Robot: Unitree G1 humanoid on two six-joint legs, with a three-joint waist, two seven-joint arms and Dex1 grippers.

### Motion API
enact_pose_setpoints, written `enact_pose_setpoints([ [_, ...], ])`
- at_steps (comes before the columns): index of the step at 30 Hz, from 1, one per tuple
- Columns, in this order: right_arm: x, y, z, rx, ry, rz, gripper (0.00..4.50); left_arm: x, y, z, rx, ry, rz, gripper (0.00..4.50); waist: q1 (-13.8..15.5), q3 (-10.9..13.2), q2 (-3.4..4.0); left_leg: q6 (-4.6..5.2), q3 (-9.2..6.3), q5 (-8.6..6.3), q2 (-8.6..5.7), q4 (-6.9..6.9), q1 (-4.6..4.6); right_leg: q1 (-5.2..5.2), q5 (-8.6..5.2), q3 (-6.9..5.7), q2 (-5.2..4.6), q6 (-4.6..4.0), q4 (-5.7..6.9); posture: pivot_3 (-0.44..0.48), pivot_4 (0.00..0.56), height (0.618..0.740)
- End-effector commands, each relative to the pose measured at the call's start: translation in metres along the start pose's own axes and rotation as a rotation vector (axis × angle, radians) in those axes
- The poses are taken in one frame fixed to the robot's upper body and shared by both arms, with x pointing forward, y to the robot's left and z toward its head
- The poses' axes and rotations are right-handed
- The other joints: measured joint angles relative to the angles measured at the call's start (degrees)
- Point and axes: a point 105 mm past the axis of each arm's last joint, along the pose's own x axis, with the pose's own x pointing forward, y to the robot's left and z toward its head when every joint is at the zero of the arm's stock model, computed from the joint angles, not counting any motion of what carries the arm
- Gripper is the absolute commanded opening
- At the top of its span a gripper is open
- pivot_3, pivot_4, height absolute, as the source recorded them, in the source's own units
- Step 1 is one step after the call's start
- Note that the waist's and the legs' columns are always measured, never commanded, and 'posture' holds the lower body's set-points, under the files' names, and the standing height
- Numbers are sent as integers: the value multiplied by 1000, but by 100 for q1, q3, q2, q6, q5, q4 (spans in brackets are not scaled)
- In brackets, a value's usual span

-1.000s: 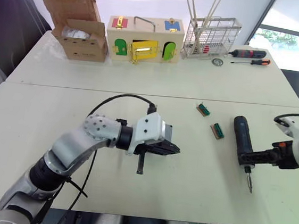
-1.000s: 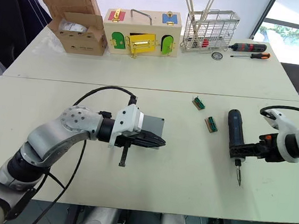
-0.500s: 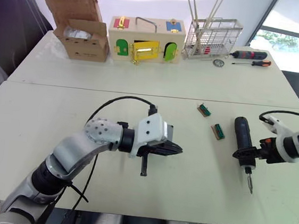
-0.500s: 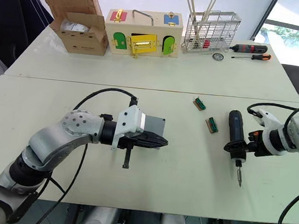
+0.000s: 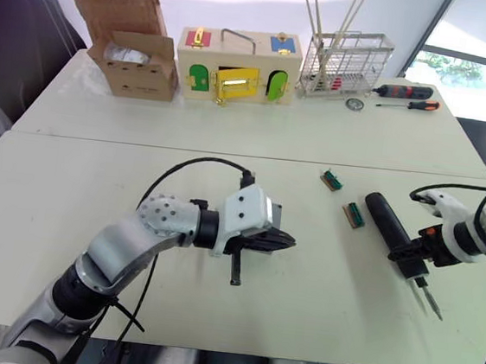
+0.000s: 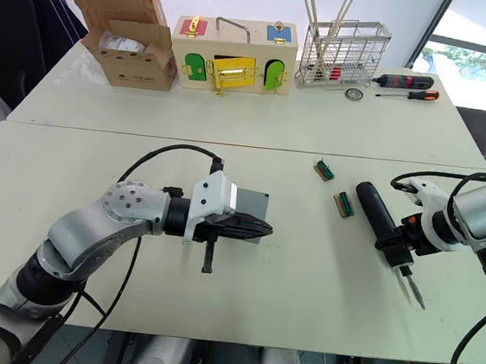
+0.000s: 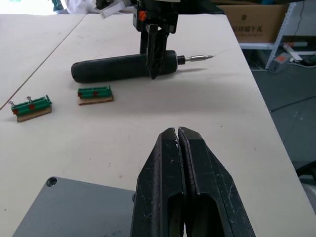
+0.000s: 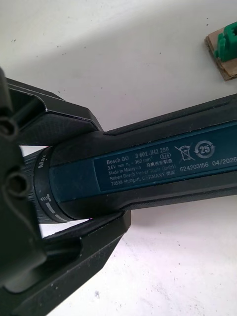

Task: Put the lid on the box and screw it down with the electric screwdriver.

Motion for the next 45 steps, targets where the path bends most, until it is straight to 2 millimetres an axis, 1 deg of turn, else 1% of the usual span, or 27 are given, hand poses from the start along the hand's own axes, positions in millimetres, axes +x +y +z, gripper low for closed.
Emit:
enact_pose_setpoints([
  [1, 7, -6, 6, 28, -42, -1, 1839, 0, 0, 8, 36, -24, -15, 0, -2, -5, -9, 0, 0, 0, 0, 0, 1, 1, 0, 0, 0, 0, 0, 0, 150, 730],
  [2, -1, -11, 22, 50, -120, -20, 1839, -1, 2, 7, 32, -22, -14, 0, -22, -9, -18, 0, 0, 0, 0, 0, 2, 2, 0, 0, 0, 0, 0, 0, 150, 730],
  [3, -13, -14, 41, 67, -220, -23, 1839, -3, 4, 7, 27, -20, -11, 0, -64, -7, -25, 0, 3, 0, 1, 0, 8, 8, 1, 2, 1, -1, -2, 0, 150, 730],
  [5, -43, -15, 77, 107, -418, -14, 1839, -8, 11, 6, 18, -16, 1, 0, -142, 13, 9, 4, 16, -2, -1, 1, 13, 12, 14, 15, 0, -1, -8, 0, 150, 730],
  [6, -65, -14, 96, 122, -556, -6, 1839, -12, 18, 6, 12, -14, 20, 0, -146, 21, 32, 3, 23, -1, -3, 2, 11, 4, 17, 24, -1, 4, -6, 0, 150, 730],
  [7, -85, -13, 111, 154, -675, 13, 1839, -16, 25, 7, 7, -14, 39, 0, -144, 29, 56, -1, 28, 1, -3, 2, 3, -10, 19, 28, -2, 8, -4, 0, 150, 730],
  [8, -103, -11, 121, 185, -778, 35, 1839, -20, 32, 8, -1, -18, 58, 0, -139, 42, 76, -14, 31, 8, -2, -3, -7, -31, 20, 30, -2, 9, 0, 0, 150, 730],
  [9, -118, -7, 131, 189, -897, 55, 1839, -24, 39, 8, -8, -22, 76, 0, -133, 45, 80, -19, 32, 12, -1, -18, -18, -51, 20, 30, -2, 10, 5, 0, 150, 730],
  [10, -135, 0, 141, 206, -1039, 93, 1839, -28, 45, 10, -12, -28, 93, 0, -124, 45, 77, -23, 31, 14, 2, -30, -25, -70, 19, 28, -1, 10, 12, 0, 150, 730],
  [12, -154, 15, 149, 286, -1262, 189, 1839, -37, 58, 15, -27, -47, 124, 0, -123, 44, 75, -27, 6, 16, 7, -51, -28, -75, 18, 4, 9, 9, 14, 0, 150, 730],
  [14, -166, 34, 148, 321, -1457, 269, 1839, -43, 68, 19, -32, -57, 149, 0, -127, 40, 69, -48, -4, 28, 10, -80, -26, -76, 18, -4, 8, 9, 13, 0, 150, 730],
  [15, -168, 42, 145, 339, -1528, 277, 1839, -45, 73, 21, -36, -60, 159, 0, -125, 39, 70, -55, -8, 32, 10, -81, -26, -76, 18, -5, 7, 9, 14, 0, 150, 730],
  [17, -168, 51, 142, 358, -1627, 220, 1839, -49, 79, 20, -34, -45, 176, 0, -128, 40, 71, -61, -11, 37, 5, -79, -24, -72, 18, -4, 4, 9, 22, 0, 150, 730],
  [18, -167, 58, 142, 364, -1655, 232, 1839, -51, 80, 18, -40, -36, 180, 0, -130, 41, 73, -63, -10, 40, 0, -74, -24, -72, 19, -1, 0, 10, 31, 0, 150, 730],
  [21, -172, 75, 137, 330, -1767, 296, 1839, -54, 81, 11, -42, -1, 182, 0, -132, 45, 81, -62, 0, 42, -11, -47, -24, -77, 19, 10, -8, 10, 71, 0, 150, 730],
  [23, -177, 90, 136, 306, -1822, 367, 1839, -55, 77, 6, -53, 21, 172, 0, -157, 47, 83, -60, 0, 41, -11, -38, -24, -79, 18, 10, -7, 10, 80, 0, 150, 730],
  [24, -176, 100, 136, 263, -1815, 393, 1839, -55, 76, 3, -58, 36, 170, 0, -179, 46, 84, -60, 0, 41, -8, -39, -23, -80, 18, 10, -5, 10, 83, 0, 150, 730],
  [25, -174, 114, 135, 184, -1802, 410, 1839, -56, 74, 0, -58, 54, 168, 0, -190, 46, 84, -60, 0, 41, -4, -43, -21, -83, 18, 10, -1, 10, 87, 0, 150, 730],
  [26, -167, 127, 134, 84, -1761, 398, 1839, -55, 72, -4, -60, 68, 164, 0, -204, 46, 84, -60, -1, 41, -1, -52, -15, -85, 18, 10, 1, 9, 89, 0, 150, 730],
  [28, -144, 149, 128, -95, -1664, 380, 1839, -49, 67, -10, -79, 77, 159, 0, -216, 44, 83, -61, 3, 41, 0, -74, -3, -84, 18, 11, 1, 9, 89, 0, 150, 730],
  [30, -127, 160, 121, -181, -1613, 391, 1839, -45, 63, -13, -93, 82, 147, 0, -230, 44, 82, -61, 3, 41, -1, -76, -1, -84, 18, 11, 3, 9, 88, 0, 150, 730],
  [33, -111, 169, 114, -224, -1573, 421, 1839, -42, 59, -24, -89, 128, 143, 0, -233, 44, 82, -63, 4, 43, -1, -75, -3, -84, 18, 13, 3, 9, 87, 0, 150, 730],
  [36, -99, 175, 110, -240, -1551, 439, 1839, -39, 54, -32, -90, 156, 130, 0, -206, 44, 82, -63, 6, 43, -1, -74, -3, -84, 18, 14, 3, 9, 84, 0, 150, 730],
  [39, -93, 179, 110, -239, -1547, 448, 1839, -39, 55, -36, -108, 161, 143, 0, -173, 44, 82, -63, 4, 44, 0, -74, -2, -83, 18, 13, 4, 9, 82, 0, 150, 730],
  [45, -80, 186, 109, -245, -1534, 439, 1839, -40, 55, -53, -97, 222, 149, 0, -164, 44, 81, -64, 5, 44, 0, -74, -2, -83, 18, 13, 4, 8, 81, 0, 150, 730],
])
